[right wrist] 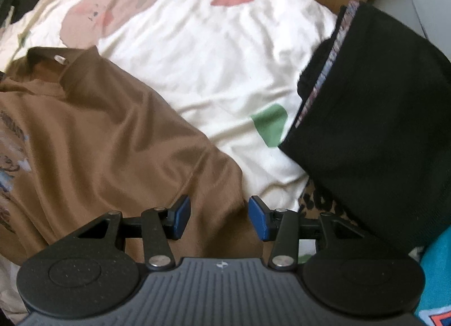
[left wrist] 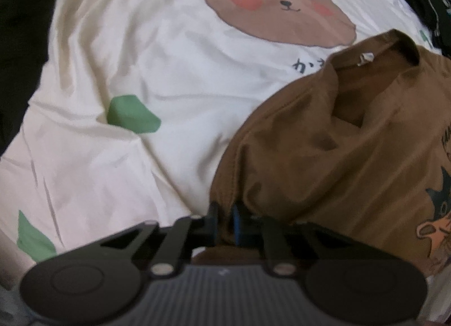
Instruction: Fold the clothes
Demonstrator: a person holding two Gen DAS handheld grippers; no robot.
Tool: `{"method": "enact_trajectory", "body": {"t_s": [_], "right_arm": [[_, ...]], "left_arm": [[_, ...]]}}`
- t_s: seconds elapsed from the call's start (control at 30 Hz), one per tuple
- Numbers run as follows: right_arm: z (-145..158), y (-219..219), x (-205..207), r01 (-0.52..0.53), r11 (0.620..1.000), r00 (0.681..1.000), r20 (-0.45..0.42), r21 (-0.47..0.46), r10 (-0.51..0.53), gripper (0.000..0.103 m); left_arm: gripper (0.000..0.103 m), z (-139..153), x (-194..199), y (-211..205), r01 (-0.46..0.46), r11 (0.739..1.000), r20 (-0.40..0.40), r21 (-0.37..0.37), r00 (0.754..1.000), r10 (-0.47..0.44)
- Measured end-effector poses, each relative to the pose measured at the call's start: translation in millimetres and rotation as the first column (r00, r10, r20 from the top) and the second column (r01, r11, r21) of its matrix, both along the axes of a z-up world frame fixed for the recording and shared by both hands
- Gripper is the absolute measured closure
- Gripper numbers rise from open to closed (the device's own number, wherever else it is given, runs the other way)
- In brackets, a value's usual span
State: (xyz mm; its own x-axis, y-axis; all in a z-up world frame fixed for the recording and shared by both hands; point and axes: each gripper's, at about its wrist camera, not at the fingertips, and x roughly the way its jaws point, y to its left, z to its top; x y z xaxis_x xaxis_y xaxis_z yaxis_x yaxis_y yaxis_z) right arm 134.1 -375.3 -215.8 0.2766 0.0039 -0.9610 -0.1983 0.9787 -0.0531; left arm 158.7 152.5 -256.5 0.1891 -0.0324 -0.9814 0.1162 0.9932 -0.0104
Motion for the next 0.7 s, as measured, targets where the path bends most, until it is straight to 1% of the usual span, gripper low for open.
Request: {"method": "enact_trajectory", "body": {"t_s": [0.2, 0.37, 0.53, 0.63, 0.7], "right_arm": [[1.5, 1.9, 8.4, -0.029, 0.999, 0.998, 0.049, 0.038, 0.027, 0.051], [5.0, 3.2, 26.0, -0.020, 0.996, 0.994, 0.109, 0.090, 0.010, 0.051], [-8.1, 10.3, 47.3, -0.023, 0.997, 0.994, 0.112, 0.079, 0.014, 0.051], [-15.9, 15.9, 54.5, -0.041, 0.998, 0.993, 0.114, 0.043, 0.036, 0.051], [-18.7, 16.7, 56.4, -0.031, 0.999, 0.993, 0.118, 0.036, 0.027, 0.051]], "left_arm": [[0.098, 13.5, -8.7, 6.1, -0.005, 1.000, 0.036, 0.012, 0.999, 0.004], [0.098, 21.3, -16.2, 12.1, -0.017, 1.000, 0.054, 0.003, 0.998, 0.016], [0.098, 14.5, -11.2, 5.3, 0.000, 1.000, 0.043, 0.009, 0.999, 0.000], [0.098, 12.9, -9.7, 5.6, 0.001, 1.000, 0.039, 0.007, 0.999, -0.001], [0.098, 11.8, -9.3, 5.9, 0.003, 1.000, 0.038, 0.007, 0.999, -0.004]]}}
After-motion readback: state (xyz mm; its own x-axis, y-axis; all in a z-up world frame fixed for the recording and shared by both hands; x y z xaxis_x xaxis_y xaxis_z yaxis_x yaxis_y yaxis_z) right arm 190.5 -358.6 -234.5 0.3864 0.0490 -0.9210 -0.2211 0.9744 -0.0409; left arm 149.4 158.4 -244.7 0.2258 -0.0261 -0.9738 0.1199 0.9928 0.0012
